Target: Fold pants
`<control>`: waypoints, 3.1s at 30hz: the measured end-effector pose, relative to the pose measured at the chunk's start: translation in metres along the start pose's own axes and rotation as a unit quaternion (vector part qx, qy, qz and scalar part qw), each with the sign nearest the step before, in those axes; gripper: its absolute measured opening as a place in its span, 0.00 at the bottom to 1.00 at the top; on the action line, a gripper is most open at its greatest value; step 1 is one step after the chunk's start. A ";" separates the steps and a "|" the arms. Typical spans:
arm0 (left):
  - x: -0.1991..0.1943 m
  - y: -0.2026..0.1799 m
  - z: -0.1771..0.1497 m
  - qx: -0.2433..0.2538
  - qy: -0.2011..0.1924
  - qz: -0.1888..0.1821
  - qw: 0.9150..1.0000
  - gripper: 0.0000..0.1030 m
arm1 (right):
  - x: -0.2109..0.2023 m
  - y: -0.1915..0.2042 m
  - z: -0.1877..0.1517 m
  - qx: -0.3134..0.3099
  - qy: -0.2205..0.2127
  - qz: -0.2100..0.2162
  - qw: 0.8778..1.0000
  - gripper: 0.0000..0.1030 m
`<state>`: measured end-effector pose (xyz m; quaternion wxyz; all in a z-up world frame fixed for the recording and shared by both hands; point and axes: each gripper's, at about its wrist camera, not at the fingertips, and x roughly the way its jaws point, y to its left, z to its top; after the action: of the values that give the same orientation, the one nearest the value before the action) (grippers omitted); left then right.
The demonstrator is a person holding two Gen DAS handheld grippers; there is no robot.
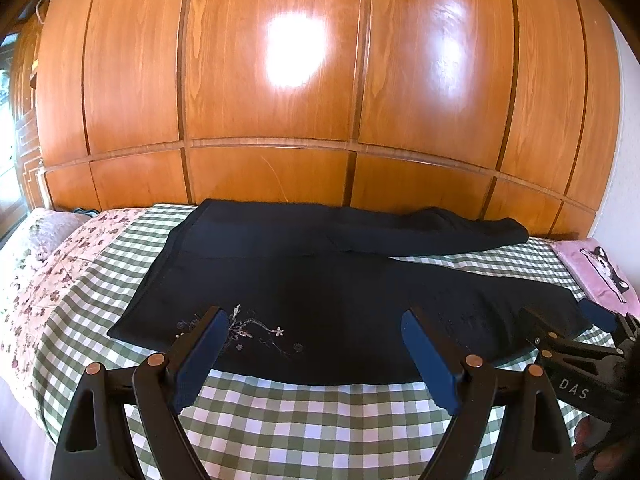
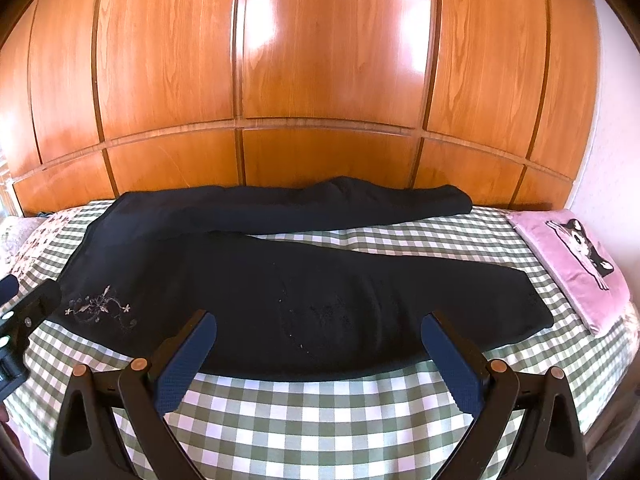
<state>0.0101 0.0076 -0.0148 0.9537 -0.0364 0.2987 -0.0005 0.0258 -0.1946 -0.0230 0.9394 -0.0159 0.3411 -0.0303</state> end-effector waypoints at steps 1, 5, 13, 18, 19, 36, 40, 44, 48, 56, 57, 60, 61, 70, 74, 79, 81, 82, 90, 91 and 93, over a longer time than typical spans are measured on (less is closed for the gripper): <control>0.000 -0.001 -0.001 0.001 0.000 0.000 1.000 0.87 | 0.001 -0.001 0.000 0.001 0.002 0.003 1.000 1.00; 0.001 -0.002 -0.002 0.001 0.003 0.000 1.000 0.87 | 0.003 -0.001 0.000 0.000 0.003 -0.001 1.000 1.00; 0.003 -0.005 -0.002 0.004 0.003 0.000 1.000 0.87 | 0.005 0.003 0.000 0.002 0.003 0.001 1.000 1.00; 0.005 -0.004 -0.004 0.005 0.010 -0.004 1.000 0.87 | 0.005 0.003 -0.001 0.001 0.001 0.000 1.000 1.00; 0.006 -0.004 -0.004 0.005 0.010 -0.004 1.000 0.87 | 0.005 0.003 -0.001 0.000 0.001 0.000 1.000 1.00; 0.015 -0.001 -0.012 0.002 0.029 0.004 1.000 0.87 | 0.015 0.008 -0.008 -0.004 0.013 0.010 1.000 1.00; 0.019 0.003 -0.017 -0.003 0.039 -0.002 0.999 0.87 | 0.020 0.009 -0.009 -0.001 0.020 0.012 1.000 1.00; 0.022 0.007 -0.021 -0.009 0.046 -0.004 0.999 0.87 | 0.021 0.010 -0.010 0.000 0.022 0.012 1.000 1.00; 0.027 0.016 -0.025 -0.025 0.060 -0.023 0.998 0.87 | 0.025 0.008 -0.014 0.013 0.035 0.038 0.999 1.00; 0.042 0.060 -0.040 -0.077 0.092 -0.036 0.992 0.99 | 0.038 -0.014 -0.027 0.062 0.061 0.072 0.994 1.00; 0.044 0.067 -0.043 -0.085 0.095 -0.038 0.991 0.99 | 0.040 -0.017 -0.029 0.068 0.066 0.076 0.993 1.00; 0.052 0.091 -0.049 -0.109 0.113 -0.040 0.987 1.00 | 0.047 -0.025 -0.034 0.084 0.075 0.092 0.989 1.00; 0.055 0.100 -0.051 -0.119 0.119 -0.040 0.985 1.00 | 0.049 -0.028 -0.037 0.093 0.080 0.099 0.987 1.00; 0.087 0.170 -0.059 -0.206 0.152 -0.025 0.966 1.00 | 0.058 -0.079 -0.060 0.160 0.115 0.141 0.970 1.00; 0.102 0.185 -0.049 -0.207 0.150 -0.009 0.967 0.99 | 0.062 -0.131 -0.073 0.242 0.128 0.139 0.952 1.00; 0.124 0.194 -0.036 -0.205 0.152 0.002 0.967 0.87 | 0.064 -0.202 -0.093 0.355 0.115 0.113 0.921 0.99; 0.135 0.199 -0.034 -0.213 0.163 0.007 0.964 0.76 | 0.068 -0.224 -0.098 0.394 0.103 0.111 0.907 0.98; 0.141 0.202 -0.034 -0.220 0.168 0.010 0.961 0.70 | 0.072 -0.236 -0.100 0.413 0.093 0.115 0.899 0.97; 0.160 0.216 -0.030 -0.245 0.179 0.027 0.952 0.16 | 0.121 -0.282 -0.084 0.473 0.064 0.099 0.873 0.53; 0.160 0.218 -0.028 -0.244 0.177 0.035 0.953 0.08 | 0.129 -0.288 -0.084 0.481 0.068 0.096 0.869 0.36; 0.156 0.226 -0.029 -0.266 0.165 0.027 0.949 0.06 | 0.142 -0.296 -0.085 0.490 0.080 0.090 0.863 0.18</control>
<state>0.1173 0.2274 -0.1434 0.8464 -0.2800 0.4421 0.0983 0.0661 -0.4999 -0.1636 0.7942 0.4800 0.3559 -0.1104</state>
